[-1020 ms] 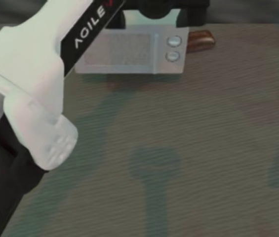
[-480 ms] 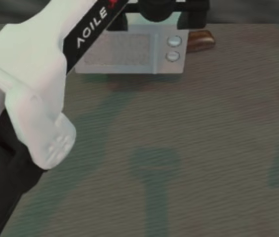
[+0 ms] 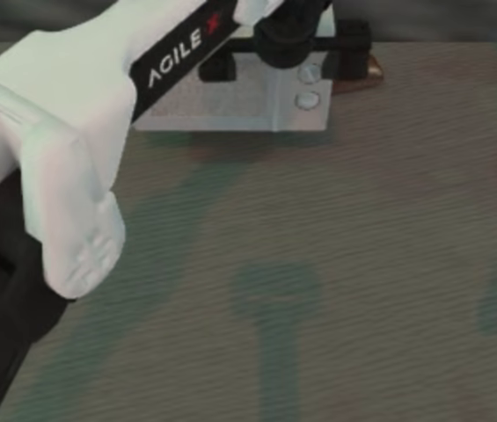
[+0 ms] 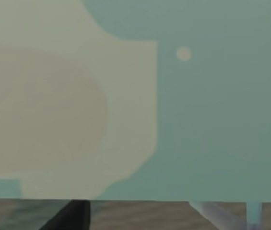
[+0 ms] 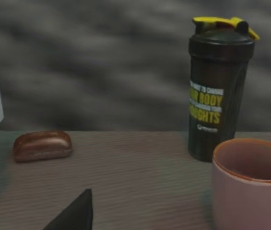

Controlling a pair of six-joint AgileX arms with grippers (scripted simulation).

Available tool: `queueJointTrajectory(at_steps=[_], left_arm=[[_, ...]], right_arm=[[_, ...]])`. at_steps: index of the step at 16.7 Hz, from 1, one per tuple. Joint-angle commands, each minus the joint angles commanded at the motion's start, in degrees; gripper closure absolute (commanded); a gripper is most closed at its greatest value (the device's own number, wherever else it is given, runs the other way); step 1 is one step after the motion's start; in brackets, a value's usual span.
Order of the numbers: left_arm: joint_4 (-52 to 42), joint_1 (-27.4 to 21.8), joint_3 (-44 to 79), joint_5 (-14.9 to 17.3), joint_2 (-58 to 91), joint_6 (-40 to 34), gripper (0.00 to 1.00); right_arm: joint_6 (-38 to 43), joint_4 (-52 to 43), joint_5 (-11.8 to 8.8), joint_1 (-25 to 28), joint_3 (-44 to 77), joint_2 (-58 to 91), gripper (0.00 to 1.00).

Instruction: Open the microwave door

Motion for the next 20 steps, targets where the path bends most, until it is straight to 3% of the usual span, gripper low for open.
queueJointTrajectory(at_steps=[2,15,20], left_arm=[[0.0,0.0,0.0,0.0,0.0,0.0,0.00],[0.0,0.0,0.0,0.0,0.0,0.0,0.98],[0.0,0.0,0.0,0.0,0.0,0.0,1.00]], right_arm=[[0.0,0.0,0.0,0.0,0.0,0.0,0.00],[0.0,0.0,0.0,0.0,0.0,0.0,0.00],[0.0,0.0,0.0,0.0,0.0,0.0,0.00]])
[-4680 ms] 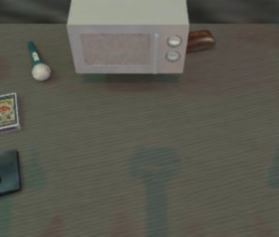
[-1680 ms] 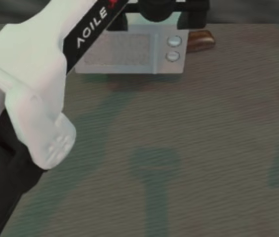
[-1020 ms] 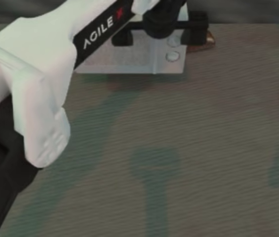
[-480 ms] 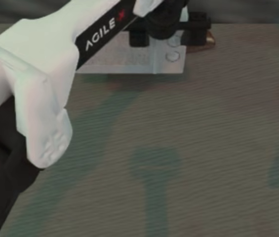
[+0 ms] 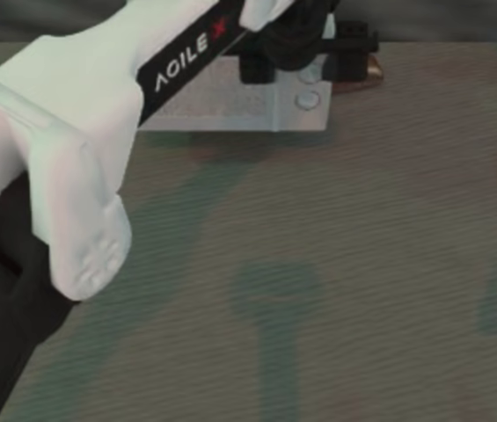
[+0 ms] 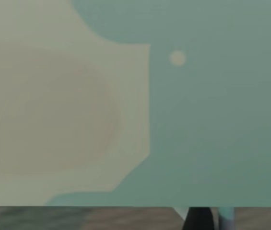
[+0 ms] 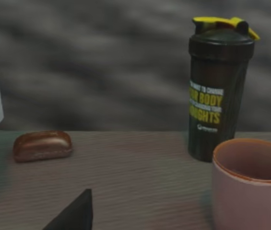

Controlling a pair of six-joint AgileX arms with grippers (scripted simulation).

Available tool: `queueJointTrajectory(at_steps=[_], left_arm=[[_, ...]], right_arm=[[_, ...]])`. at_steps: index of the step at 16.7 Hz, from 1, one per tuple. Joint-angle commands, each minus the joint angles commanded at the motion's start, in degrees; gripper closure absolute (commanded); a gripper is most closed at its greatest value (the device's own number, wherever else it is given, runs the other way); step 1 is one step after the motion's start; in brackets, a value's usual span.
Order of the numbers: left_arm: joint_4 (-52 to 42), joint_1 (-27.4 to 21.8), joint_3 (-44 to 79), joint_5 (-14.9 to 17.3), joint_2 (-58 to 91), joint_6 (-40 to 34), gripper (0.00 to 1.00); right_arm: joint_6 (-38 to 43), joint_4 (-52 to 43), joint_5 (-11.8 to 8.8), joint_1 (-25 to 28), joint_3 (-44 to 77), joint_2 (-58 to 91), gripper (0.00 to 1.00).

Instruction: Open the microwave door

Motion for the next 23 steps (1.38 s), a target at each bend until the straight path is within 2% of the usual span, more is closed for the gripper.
queueJointTrajectory(at_steps=[3,4,6,14,23], left_arm=[[0.0,0.0,0.0,0.0,0.0,0.0,1.00],[0.4,-2.0,-1.4,1.2,-1.3,-0.5,1.00],[1.0,-2.0,-2.4,0.9,-2.0,-0.5,1.00],[7.9,-1.8,-18.6,-0.9,-10.1,-1.7,1.00],[8.0,-1.8,-18.9,-0.9,-10.3,-1.7,1.00]], right_arm=[[0.0,0.0,0.0,0.0,0.0,0.0,0.00],[0.0,0.0,0.0,0.0,0.0,0.0,0.00],[0.0,0.0,0.0,0.0,0.0,0.0,0.00],[0.0,0.0,0.0,0.0,0.0,0.0,0.00],[0.0,0.0,0.0,0.0,0.0,0.0,0.00]])
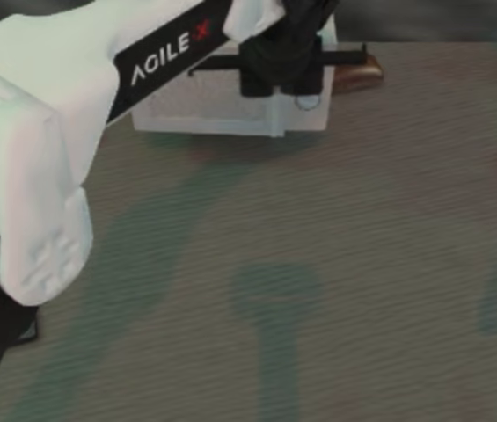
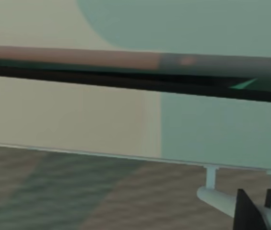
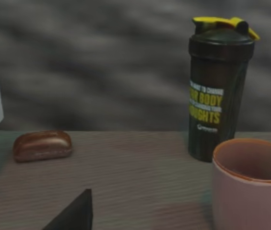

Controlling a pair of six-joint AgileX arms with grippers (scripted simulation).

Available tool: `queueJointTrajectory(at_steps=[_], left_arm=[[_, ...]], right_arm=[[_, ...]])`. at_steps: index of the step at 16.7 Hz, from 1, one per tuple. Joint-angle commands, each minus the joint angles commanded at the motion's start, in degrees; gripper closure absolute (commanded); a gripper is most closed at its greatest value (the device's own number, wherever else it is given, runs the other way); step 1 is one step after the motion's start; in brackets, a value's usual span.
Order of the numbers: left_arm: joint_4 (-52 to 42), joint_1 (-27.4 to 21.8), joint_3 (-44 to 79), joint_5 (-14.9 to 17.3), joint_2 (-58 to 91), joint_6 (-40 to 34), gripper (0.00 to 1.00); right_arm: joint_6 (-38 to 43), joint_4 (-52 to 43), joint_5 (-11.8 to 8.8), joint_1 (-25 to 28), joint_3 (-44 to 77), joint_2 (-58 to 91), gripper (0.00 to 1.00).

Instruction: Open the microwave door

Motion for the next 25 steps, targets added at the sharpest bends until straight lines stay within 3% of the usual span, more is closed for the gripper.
queueJointTrajectory(at_steps=[18,25], left_arm=[[0.3,-0.4,0.0,0.4,-0.1,-0.1,1.00],[4.4,0.1,-7.9,1.4,-4.5,3.2,1.00]], right_arm=[[0.0,0.0,0.0,0.0,0.0,0.0,0.00],[0.0,0.0,0.0,0.0,0.0,0.0,0.00]])
